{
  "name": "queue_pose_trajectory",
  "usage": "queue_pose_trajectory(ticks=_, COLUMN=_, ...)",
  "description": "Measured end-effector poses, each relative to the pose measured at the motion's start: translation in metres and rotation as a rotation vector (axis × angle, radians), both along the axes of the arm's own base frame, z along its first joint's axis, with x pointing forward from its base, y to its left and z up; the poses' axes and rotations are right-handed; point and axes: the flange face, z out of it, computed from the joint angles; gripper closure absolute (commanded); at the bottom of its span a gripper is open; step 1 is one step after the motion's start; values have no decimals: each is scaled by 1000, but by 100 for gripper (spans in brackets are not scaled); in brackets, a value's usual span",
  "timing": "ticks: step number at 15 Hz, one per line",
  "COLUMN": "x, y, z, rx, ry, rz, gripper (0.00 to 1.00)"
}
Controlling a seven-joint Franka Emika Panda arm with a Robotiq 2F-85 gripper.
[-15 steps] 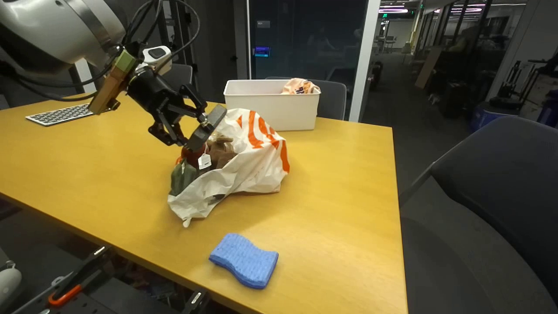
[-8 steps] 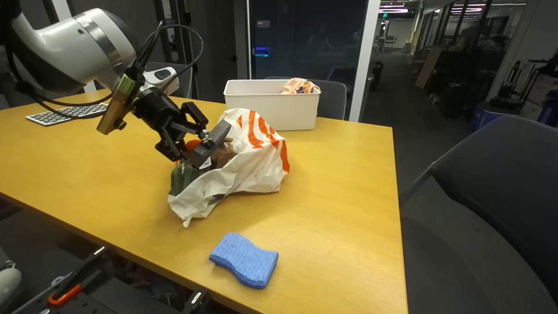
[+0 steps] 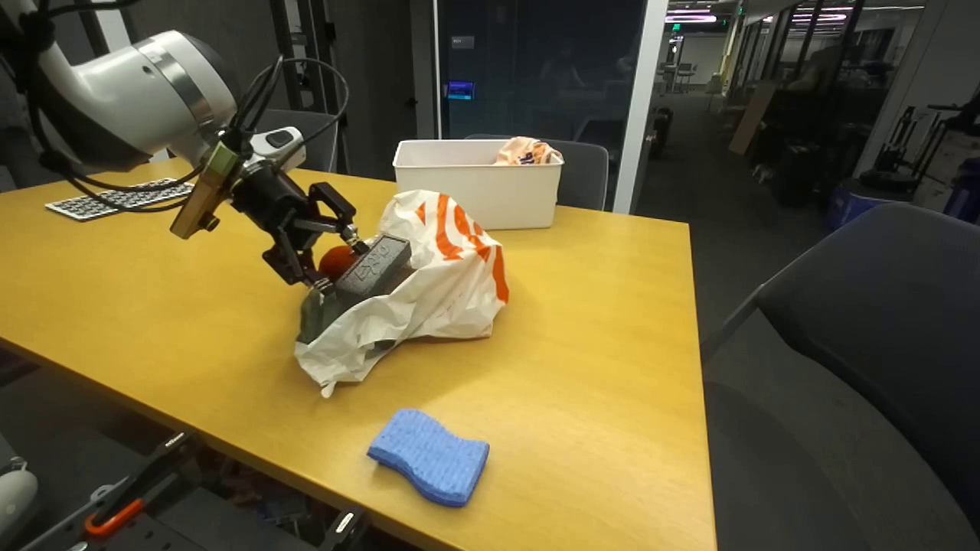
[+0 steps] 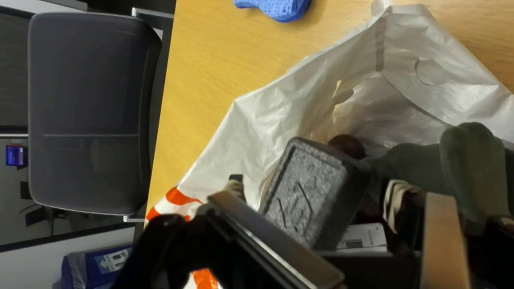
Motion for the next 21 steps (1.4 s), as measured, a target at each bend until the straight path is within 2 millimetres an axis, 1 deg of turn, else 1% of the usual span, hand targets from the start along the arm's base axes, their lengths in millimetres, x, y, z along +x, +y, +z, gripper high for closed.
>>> queue_pose_trajectory(ticks=3, x=2, y=7, z=0, rx=6, ry=-4, rz=11, gripper=0)
queue_pose_trajectory(ticks=4, x=1, y=12, z=1, rx=18, ry=-8, rz=23, gripper=0)
queue_pose_trajectory(ticks=5, x=0, y=21, z=1, rx=43, ry=-12, rz=53, gripper=0)
queue_pose_trajectory(ticks=6, x=-3, y=35, z=2, rx=70, ry=-19, rz=100, gripper=0)
queue_pose_trajectory(ticks=8, x=-16, y=68, z=8, rx=103, ry=-30, rz=196, gripper=0)
queue_pose_trajectory(ticks=11, x=-46, y=125, z=25, rx=66, ry=-53, rz=353, gripper=0)
queue_pose_trajectory(ticks=12, x=-56, y=142, z=30, rx=55, ry=-51, rz=410, gripper=0)
queue_pose_trajectory(ticks=13, x=-63, y=154, z=34, rx=50, ry=-47, rz=448, gripper=0)
queue_pose_trajectory(ticks=14, x=-66, y=161, z=35, rx=49, ry=-44, rz=466, gripper=0)
queue_pose_trajectory(ticks=15, x=-66, y=162, z=35, rx=48, ry=-41, rz=473, gripper=0)
queue_pose_trajectory(ticks=18, x=-62, y=159, z=33, rx=43, ry=-33, rz=470, gripper=0)
queue_pose_trajectory(ticks=21, x=-64, y=165, z=32, rx=60, ry=-33, rz=483, gripper=0)
